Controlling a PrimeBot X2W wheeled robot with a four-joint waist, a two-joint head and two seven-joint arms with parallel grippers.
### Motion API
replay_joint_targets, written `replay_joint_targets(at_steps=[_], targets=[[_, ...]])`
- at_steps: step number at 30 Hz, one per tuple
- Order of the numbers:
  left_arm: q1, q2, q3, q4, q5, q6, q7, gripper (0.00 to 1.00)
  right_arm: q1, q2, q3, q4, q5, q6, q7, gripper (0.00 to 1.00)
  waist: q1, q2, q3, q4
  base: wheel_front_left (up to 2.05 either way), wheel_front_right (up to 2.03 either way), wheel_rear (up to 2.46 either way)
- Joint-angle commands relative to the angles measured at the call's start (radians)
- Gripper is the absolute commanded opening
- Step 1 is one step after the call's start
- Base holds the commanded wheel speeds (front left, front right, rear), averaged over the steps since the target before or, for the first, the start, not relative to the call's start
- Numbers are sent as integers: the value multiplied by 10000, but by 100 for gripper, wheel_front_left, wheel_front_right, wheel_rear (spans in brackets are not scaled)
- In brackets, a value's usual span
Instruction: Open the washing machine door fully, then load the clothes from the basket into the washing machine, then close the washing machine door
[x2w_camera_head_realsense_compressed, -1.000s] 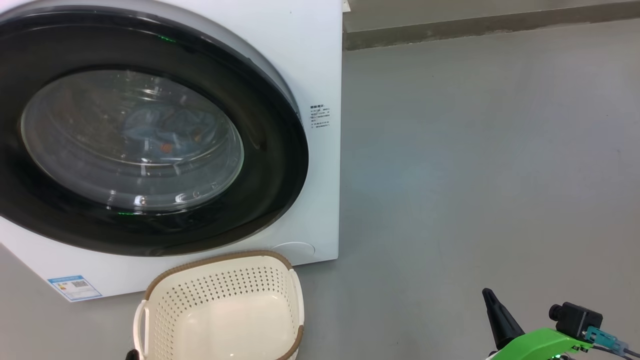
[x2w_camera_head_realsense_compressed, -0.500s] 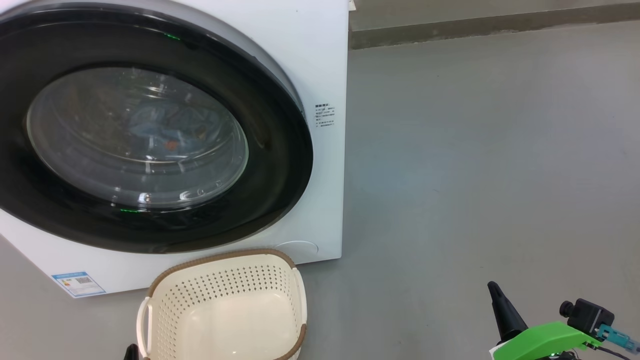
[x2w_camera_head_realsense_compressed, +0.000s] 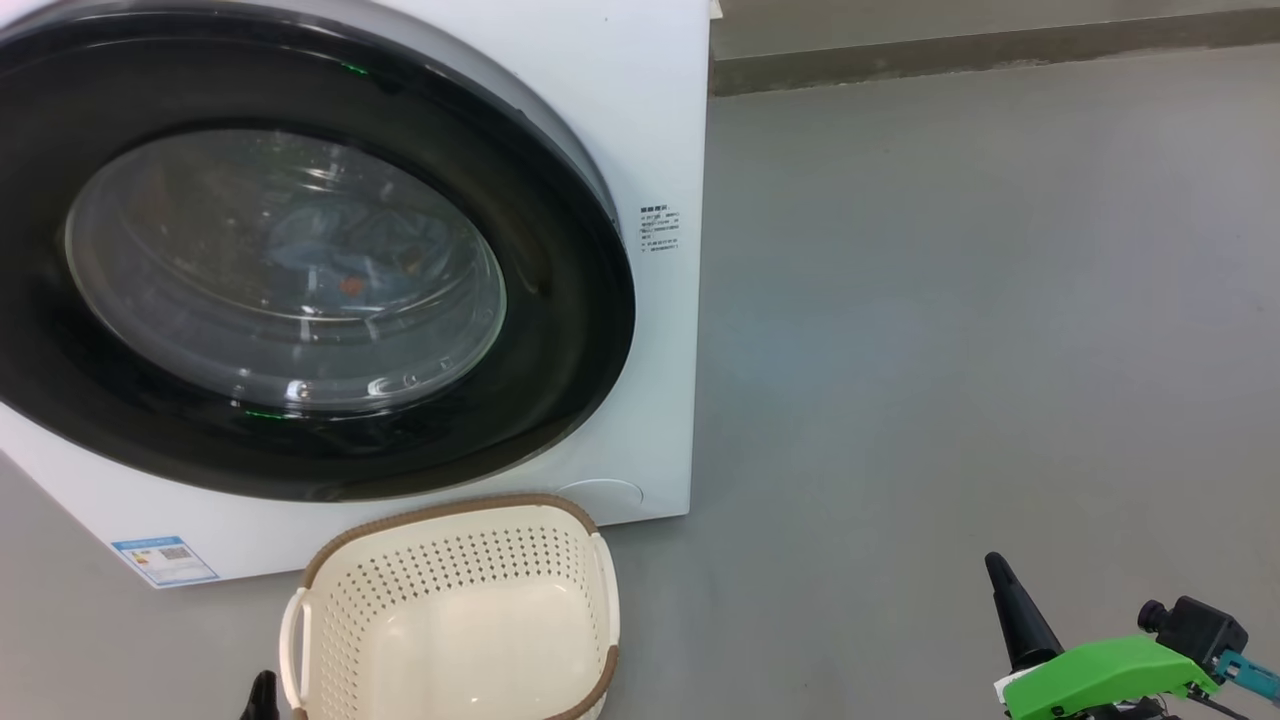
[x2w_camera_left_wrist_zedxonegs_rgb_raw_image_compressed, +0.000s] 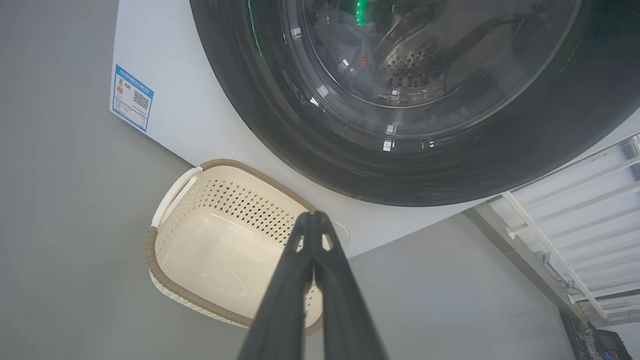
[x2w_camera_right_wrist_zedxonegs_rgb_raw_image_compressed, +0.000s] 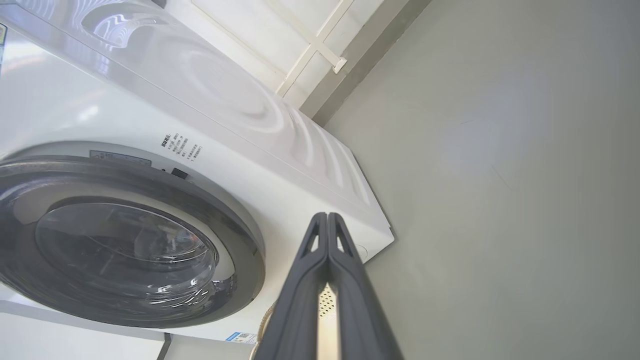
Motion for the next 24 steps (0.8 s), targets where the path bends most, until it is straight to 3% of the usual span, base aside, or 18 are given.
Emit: replay_joint_targets(at_steps=[1,24], targets=[[-492,105,197,-308,-265,-8,63,0,-184,-22,-15,-341,232,4,45,0,-1,0,2,13,0,0,0],[-855,81,305,-515,-2698,-11,738,0,-126,173,-505,-929,2193,4,725,0,-1,0,35,211,0,0,0]])
